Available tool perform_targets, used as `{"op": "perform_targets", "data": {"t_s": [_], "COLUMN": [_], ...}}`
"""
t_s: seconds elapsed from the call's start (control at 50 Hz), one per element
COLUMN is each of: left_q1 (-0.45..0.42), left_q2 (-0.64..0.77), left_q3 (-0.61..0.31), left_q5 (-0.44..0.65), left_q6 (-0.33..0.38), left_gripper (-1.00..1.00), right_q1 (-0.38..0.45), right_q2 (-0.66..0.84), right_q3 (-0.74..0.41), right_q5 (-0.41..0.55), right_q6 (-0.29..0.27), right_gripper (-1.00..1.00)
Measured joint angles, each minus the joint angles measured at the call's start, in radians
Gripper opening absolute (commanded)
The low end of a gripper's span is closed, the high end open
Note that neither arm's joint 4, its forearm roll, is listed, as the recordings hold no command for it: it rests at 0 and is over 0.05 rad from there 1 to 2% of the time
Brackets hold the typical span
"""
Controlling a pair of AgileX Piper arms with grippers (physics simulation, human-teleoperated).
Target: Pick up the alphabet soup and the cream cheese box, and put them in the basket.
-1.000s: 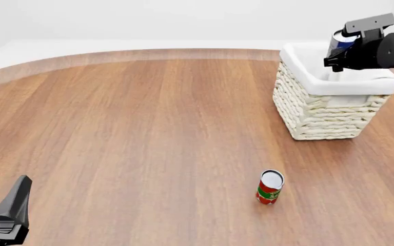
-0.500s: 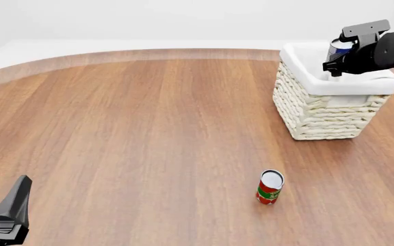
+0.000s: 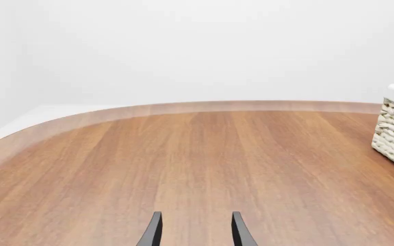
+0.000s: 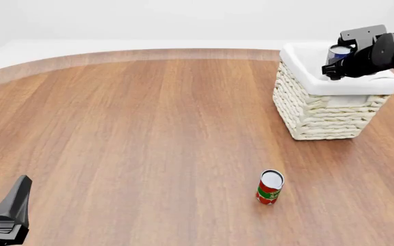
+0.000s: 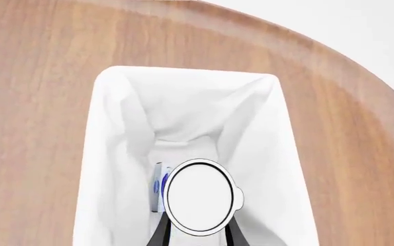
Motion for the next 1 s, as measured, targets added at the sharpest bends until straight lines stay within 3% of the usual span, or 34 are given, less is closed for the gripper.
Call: {"op": "perform_targets", "data": {"t_s": [0.18,0.2,1.0], "left_q1": [0.000,0.000,0.000], "left_q2": [0.000,0.000,0.000], "left_q3": [0.000,0.000,0.000], "left_q5": [0.000,0.000,0.000], "left_q6": [0.000,0.000,0.000], "left_gripper": [1.00,1.00,1.00], "right_q1": [-0.003,-0.004,-0.002], "right_q2": [0.005,0.005,-0.057], "right_q3": [-0.005,-0.005,0.036], "right_q5": [0.007,0.007,-0.072], "right_q6": [0.005,0.006,0.074], "right_gripper": [-1.00,1.00,1.00]}}
